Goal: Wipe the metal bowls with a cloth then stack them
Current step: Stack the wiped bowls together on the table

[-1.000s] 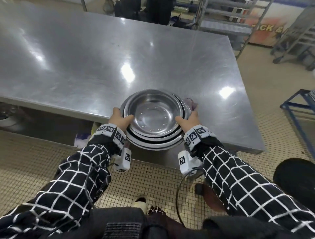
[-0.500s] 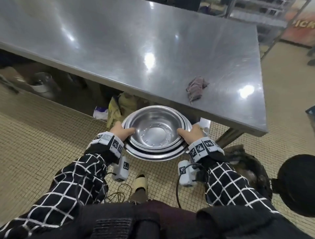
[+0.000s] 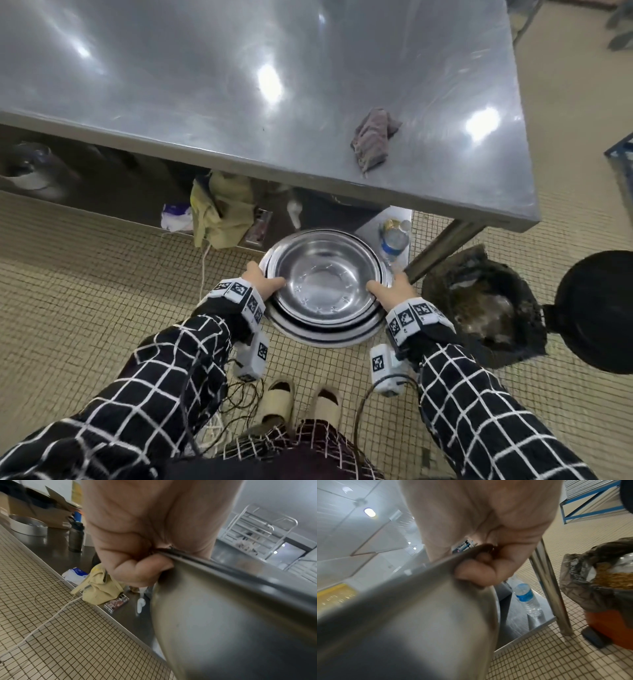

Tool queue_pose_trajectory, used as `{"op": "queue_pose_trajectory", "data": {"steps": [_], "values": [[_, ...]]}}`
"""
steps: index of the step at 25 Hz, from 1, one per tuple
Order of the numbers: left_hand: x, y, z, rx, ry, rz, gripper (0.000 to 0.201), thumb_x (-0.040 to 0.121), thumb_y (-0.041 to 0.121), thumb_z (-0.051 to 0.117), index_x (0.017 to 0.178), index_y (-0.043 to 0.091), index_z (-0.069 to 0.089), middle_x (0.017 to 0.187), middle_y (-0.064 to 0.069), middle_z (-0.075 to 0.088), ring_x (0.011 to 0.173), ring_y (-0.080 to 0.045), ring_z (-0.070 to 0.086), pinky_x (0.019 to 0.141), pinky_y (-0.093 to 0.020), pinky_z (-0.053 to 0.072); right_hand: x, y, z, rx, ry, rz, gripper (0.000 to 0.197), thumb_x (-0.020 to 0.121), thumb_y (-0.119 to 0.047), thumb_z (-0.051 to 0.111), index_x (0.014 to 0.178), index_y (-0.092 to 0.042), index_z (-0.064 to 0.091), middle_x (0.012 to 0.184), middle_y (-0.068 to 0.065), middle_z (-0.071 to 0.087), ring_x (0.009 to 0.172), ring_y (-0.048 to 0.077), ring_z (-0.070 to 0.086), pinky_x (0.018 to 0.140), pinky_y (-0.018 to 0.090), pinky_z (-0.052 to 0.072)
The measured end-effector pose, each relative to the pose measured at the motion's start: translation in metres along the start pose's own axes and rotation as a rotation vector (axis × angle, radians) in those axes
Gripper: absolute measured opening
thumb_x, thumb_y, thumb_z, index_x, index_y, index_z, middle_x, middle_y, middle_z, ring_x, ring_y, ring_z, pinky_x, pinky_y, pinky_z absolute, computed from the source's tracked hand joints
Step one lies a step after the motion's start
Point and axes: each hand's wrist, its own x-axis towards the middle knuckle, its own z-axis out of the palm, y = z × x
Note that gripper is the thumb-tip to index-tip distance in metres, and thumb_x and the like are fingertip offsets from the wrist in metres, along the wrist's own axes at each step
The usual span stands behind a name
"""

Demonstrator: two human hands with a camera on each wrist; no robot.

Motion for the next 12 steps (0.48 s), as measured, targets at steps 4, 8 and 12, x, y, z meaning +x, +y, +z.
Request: {"op": "queue_pose_trajectory", "data": {"steps": [4,8,12], "values": [[0.058,-0.006,0.034,0.007,-0.054,-0.013,0.076,0.082,0.037,0.067,0.135,0.001,0.028,0.12,-0.016,0.058,0.094,-0.028,0.058,0.081,-0.033,0.045,0.047,0.022,0.021,0.025,0.044,0.036,0.052,0.082,-0.027,0.066,0.125,-0.005,0.047,0.116,0.013,0.057,0.088,0.025,0.051,0.08,0.026,0.038],[0.157,-0.019,0.083,-0.037,-0.021,0.041,0.082,0.061,0.045,0.077,0.125,0.003,0.047,0.117,-0.014,0.063,0.102,-0.03,0.062,0.09,-0.037,0.05,0.128,0.042,0.055,-0.019,0.039,0.028,0.041,0.086,-0.028,0.064,0.118,-0.011,0.046,0.106,0.009,0.054,0.101,0.03,0.056,0.085,0.027,0.039],[0.253,-0.012,0.126,-0.022,0.006,0.131,0.073,0.076,0.042,0.072,0.125,-0.002,0.041,0.114,-0.011,0.059,0.105,-0.031,0.059,0.086,-0.032,0.047,0.238,0.066,0.098,-0.045,0.05,-0.105,0.051,0.079,-0.042,0.066,0.119,-0.015,0.05,0.11,0.007,0.063,0.101,0.03,0.061,0.094,0.036,0.047]]}}
